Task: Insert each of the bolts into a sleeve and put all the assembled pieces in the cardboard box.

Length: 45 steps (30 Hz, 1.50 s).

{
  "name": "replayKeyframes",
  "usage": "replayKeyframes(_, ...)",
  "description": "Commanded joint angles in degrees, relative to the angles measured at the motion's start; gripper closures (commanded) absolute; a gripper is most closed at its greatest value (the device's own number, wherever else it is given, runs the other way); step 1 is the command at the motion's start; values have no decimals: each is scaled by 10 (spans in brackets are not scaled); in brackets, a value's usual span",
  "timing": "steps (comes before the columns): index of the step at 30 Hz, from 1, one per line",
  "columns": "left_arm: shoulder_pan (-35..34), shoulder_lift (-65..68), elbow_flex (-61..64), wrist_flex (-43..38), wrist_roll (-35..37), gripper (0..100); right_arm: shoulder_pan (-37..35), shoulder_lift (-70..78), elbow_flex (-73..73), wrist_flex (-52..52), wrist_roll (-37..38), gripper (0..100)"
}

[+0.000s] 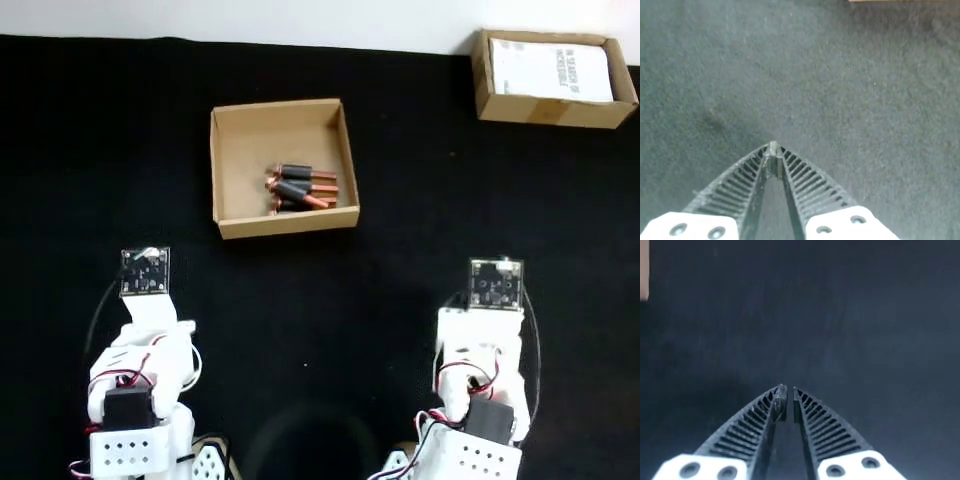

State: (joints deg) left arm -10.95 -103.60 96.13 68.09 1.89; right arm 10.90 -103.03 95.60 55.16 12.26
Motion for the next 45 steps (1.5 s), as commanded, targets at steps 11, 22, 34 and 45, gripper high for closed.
replayKeyframes(11,10,0,10,81,-2,991,-80,-3,75,154,-82,988)
replayKeyframes(22,10,0,10,81,-2,991,-224,-3,74,154,-82,988)
replayKeyframes(34,10,0,10,81,-2,991,-210,-3,74,154,-80,988)
replayKeyframes(45,10,0,10,81,-2,991,-210,-3,74,154,-80,988)
